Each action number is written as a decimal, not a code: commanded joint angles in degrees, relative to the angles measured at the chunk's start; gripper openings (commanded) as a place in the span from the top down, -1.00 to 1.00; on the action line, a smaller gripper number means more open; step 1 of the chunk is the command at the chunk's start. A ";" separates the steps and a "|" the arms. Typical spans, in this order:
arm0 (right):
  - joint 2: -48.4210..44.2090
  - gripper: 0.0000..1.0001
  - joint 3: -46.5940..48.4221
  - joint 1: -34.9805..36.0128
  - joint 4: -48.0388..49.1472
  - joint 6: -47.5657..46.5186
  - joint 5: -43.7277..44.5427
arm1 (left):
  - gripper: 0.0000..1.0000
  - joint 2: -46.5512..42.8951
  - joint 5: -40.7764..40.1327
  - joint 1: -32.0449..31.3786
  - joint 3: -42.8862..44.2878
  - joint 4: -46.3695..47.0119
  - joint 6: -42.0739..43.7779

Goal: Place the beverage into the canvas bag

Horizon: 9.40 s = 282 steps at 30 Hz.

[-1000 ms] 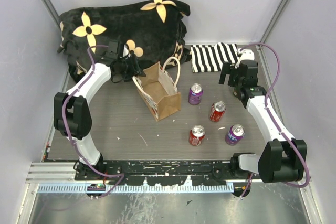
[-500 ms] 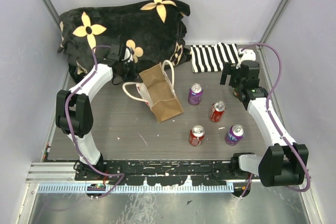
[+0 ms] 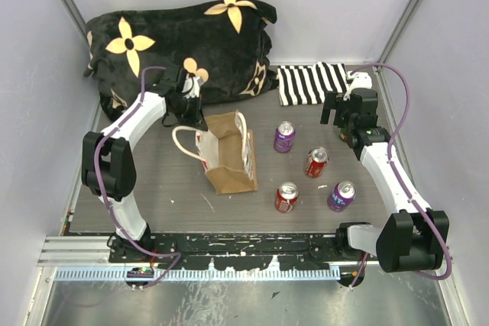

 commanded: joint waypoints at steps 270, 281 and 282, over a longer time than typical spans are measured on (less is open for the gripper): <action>17.23 0.99 23.40 56.05 12.35 5.28 13.37 | -0.58 -14.88 -11.30 -4.56 -5.12 -1.47 -2.85; 20.96 0.98 16.88 56.01 20.40 5.40 13.40 | -0.58 -15.76 -11.05 -4.56 -8.19 -0.88 -2.46; 21.12 0.98 16.25 56.02 21.05 5.40 13.72 | -0.58 -15.76 -10.96 -4.56 -8.32 -0.86 -2.44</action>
